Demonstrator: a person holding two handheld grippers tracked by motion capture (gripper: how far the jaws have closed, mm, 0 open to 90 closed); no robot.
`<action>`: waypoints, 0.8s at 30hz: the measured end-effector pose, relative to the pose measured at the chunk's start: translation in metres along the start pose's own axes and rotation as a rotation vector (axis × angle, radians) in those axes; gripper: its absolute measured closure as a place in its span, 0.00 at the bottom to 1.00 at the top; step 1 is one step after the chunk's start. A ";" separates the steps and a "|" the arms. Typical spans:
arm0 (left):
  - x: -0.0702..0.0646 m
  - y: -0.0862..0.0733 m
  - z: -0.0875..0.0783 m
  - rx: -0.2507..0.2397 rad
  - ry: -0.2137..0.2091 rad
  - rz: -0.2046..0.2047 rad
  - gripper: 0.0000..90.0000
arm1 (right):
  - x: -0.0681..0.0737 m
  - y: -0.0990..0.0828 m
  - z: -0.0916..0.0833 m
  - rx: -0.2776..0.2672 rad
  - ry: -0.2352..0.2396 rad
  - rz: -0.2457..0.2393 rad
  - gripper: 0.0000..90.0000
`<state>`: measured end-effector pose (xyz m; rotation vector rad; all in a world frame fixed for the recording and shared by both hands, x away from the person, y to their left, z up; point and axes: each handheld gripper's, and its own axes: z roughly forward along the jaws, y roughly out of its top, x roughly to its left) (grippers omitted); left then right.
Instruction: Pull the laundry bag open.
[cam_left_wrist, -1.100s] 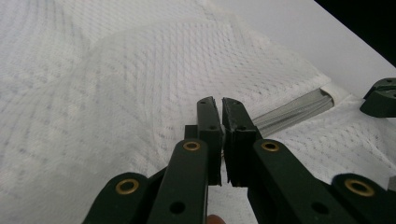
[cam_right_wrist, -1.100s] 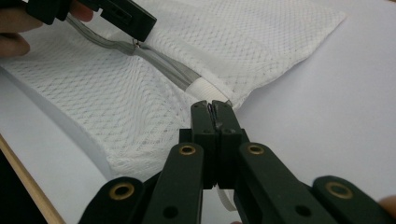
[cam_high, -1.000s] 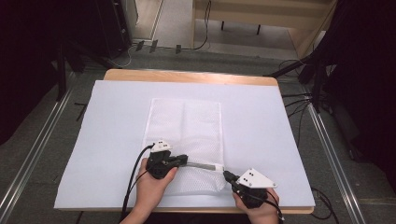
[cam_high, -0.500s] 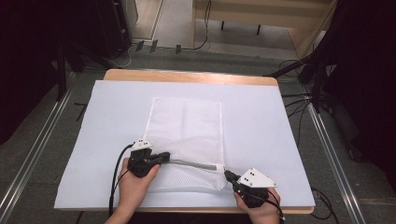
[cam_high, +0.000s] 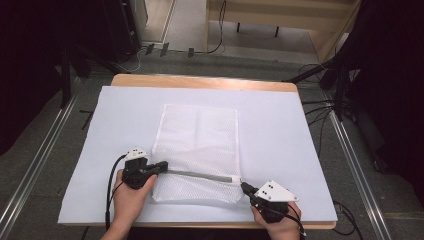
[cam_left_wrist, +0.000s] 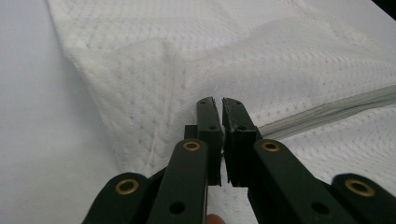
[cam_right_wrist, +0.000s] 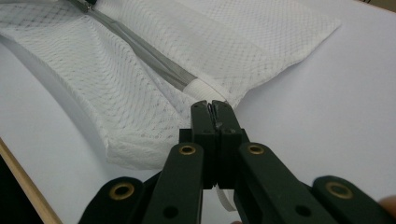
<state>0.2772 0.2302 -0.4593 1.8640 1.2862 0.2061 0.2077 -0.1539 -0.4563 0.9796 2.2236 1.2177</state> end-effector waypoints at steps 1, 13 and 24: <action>0.000 0.000 0.000 0.000 0.000 0.000 0.97 | 0.000 0.000 0.000 0.000 0.000 0.000 1.00; 0.020 -0.002 -0.022 -0.046 0.026 -0.050 0.97 | 0.001 0.002 -0.002 -0.005 -0.003 -0.012 1.00; 0.033 -0.010 -0.032 -0.028 0.018 -0.075 0.97 | 0.001 0.001 -0.001 0.005 -0.011 -0.012 1.00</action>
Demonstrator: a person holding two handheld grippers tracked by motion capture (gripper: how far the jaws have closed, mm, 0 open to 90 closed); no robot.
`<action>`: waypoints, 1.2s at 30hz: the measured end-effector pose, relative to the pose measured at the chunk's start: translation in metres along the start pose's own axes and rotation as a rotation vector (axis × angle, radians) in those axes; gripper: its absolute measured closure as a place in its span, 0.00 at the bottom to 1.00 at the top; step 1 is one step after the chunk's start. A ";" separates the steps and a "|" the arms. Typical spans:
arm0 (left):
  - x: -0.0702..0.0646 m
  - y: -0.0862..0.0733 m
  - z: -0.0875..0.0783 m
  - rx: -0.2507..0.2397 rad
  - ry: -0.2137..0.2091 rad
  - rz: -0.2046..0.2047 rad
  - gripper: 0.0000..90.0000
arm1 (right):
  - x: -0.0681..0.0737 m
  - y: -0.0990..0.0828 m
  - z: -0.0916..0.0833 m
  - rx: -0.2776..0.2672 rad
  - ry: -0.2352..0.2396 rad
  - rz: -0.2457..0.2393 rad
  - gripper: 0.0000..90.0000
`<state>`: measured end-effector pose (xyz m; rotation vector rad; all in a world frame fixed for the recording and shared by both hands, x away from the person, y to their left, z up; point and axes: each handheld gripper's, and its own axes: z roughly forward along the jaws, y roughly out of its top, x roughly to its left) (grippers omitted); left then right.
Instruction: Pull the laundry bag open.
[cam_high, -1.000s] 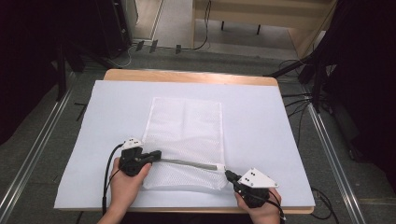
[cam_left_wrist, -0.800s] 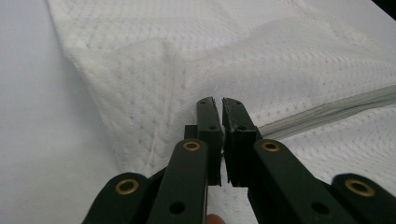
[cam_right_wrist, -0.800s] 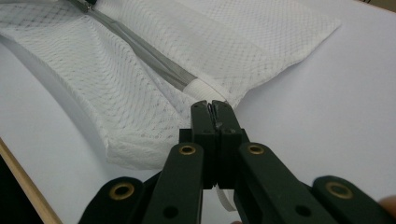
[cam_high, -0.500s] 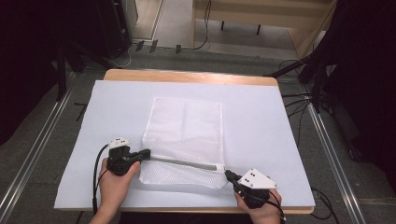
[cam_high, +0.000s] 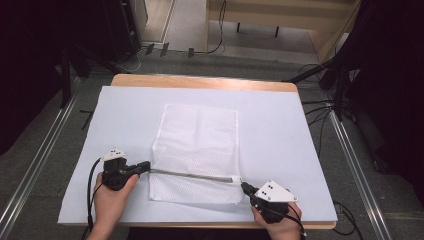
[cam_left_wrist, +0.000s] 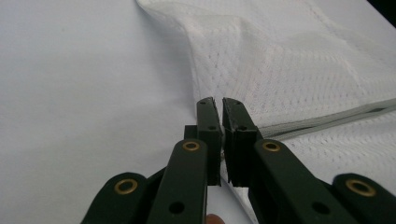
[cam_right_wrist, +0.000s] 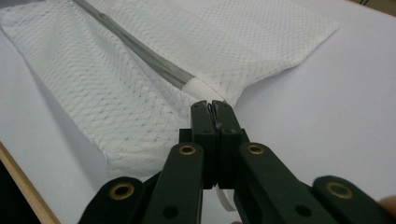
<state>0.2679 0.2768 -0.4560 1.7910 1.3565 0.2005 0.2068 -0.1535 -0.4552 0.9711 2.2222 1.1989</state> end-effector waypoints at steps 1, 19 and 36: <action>0.000 -0.001 -0.001 -0.002 -0.016 0.007 0.96 | -0.001 0.000 0.000 -0.001 0.002 0.003 1.00; 0.005 -0.008 -0.021 -0.175 0.050 0.081 0.18 | -0.037 -0.013 -0.008 -0.060 0.006 0.169 0.25; 0.023 -0.021 -0.039 -0.141 0.046 0.149 0.15 | -0.079 -0.026 -0.026 -0.081 -0.094 0.230 0.14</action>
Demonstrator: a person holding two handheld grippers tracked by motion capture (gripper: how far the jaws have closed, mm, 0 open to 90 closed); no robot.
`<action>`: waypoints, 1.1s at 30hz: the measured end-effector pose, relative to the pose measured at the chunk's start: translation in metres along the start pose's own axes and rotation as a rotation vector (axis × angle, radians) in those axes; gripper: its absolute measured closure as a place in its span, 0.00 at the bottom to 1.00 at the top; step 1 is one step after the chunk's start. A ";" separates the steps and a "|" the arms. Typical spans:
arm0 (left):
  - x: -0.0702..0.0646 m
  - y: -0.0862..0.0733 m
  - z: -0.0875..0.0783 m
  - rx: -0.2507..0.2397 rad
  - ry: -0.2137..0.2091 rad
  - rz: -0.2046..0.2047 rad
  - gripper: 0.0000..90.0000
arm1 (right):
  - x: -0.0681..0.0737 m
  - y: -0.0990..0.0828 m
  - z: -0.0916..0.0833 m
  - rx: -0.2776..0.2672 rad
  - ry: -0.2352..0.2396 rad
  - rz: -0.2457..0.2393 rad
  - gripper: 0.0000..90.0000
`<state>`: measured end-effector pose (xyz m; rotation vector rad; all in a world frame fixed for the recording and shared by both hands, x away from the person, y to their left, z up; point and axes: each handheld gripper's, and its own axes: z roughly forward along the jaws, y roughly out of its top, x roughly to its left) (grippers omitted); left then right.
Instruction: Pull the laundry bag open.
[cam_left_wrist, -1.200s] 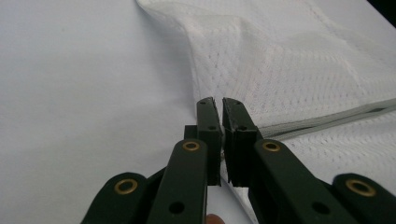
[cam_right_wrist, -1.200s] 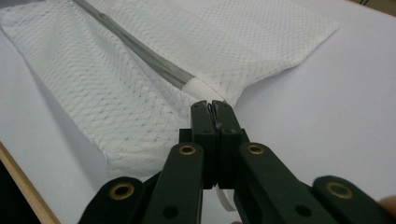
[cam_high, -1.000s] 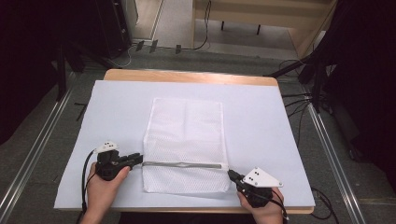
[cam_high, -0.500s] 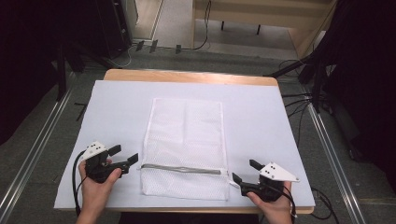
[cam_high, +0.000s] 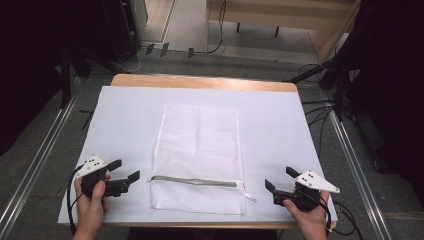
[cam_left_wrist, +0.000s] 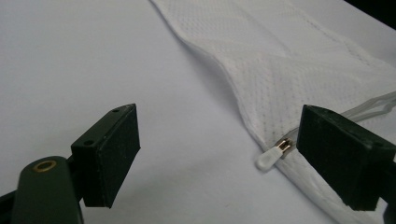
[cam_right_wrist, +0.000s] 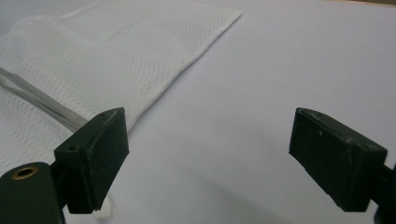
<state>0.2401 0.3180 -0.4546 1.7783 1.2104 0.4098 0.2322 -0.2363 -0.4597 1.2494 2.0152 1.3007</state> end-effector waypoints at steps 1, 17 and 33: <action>0.002 0.000 -0.001 -0.007 0.006 0.002 0.14 | -0.002 0.000 -0.001 0.002 -0.005 0.003 0.14; 0.008 -0.001 -0.005 -0.028 0.061 0.030 0.11 | -0.043 -0.009 -0.013 0.000 -0.100 0.074 0.14; 0.008 -0.001 -0.006 -0.032 0.083 0.066 0.11 | -0.078 -0.026 -0.024 -0.062 -0.225 0.194 0.16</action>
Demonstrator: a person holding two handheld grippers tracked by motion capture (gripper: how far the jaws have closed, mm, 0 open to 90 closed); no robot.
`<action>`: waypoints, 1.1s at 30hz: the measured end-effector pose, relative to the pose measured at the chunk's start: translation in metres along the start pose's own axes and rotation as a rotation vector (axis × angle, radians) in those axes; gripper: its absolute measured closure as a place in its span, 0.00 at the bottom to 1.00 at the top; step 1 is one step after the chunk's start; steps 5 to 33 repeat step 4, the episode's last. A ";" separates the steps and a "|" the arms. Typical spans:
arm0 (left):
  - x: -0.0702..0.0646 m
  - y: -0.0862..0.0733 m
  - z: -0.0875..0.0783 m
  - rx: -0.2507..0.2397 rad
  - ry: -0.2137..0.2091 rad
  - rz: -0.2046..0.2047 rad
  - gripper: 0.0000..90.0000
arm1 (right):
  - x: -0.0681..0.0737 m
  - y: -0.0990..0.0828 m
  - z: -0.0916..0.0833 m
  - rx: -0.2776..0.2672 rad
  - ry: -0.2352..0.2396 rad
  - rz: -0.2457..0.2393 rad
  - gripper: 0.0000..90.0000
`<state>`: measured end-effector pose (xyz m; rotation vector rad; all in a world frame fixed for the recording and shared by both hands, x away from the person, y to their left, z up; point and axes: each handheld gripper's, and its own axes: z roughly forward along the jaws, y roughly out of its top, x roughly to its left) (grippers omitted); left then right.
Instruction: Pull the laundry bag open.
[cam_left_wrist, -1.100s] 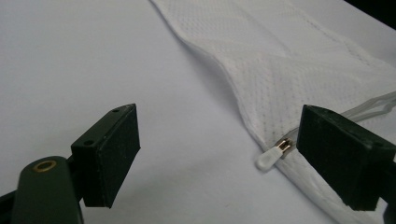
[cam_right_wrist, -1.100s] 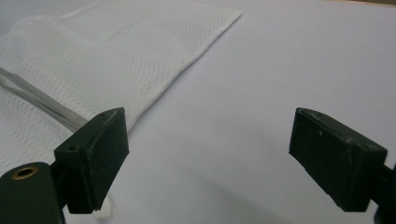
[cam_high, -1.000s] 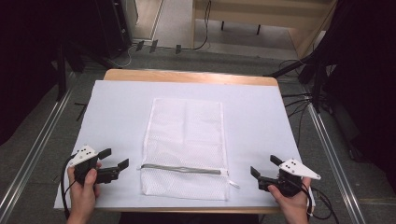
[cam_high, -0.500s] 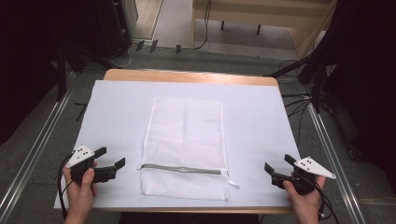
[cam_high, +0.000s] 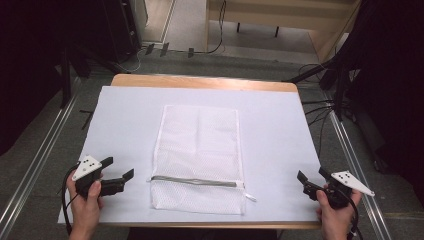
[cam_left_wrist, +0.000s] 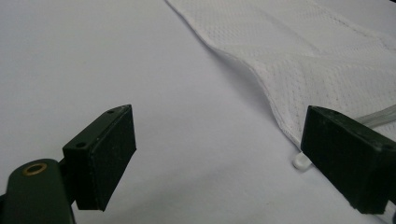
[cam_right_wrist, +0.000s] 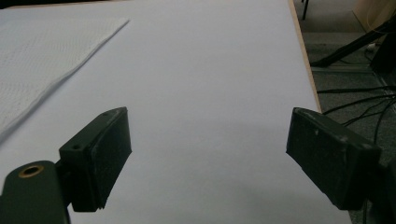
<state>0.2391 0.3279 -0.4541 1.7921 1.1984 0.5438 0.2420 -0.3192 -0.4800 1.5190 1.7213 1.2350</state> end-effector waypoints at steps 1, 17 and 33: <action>0.000 0.000 0.000 -0.001 0.000 0.000 0.11 | 0.000 -0.001 0.001 0.003 0.003 0.009 0.16; 0.000 0.000 0.000 -0.001 -0.001 0.002 0.11 | 0.000 -0.001 0.002 0.004 0.005 0.004 0.16; 0.000 0.000 0.000 -0.001 -0.001 0.002 0.11 | 0.000 -0.001 0.002 0.004 0.005 0.004 0.16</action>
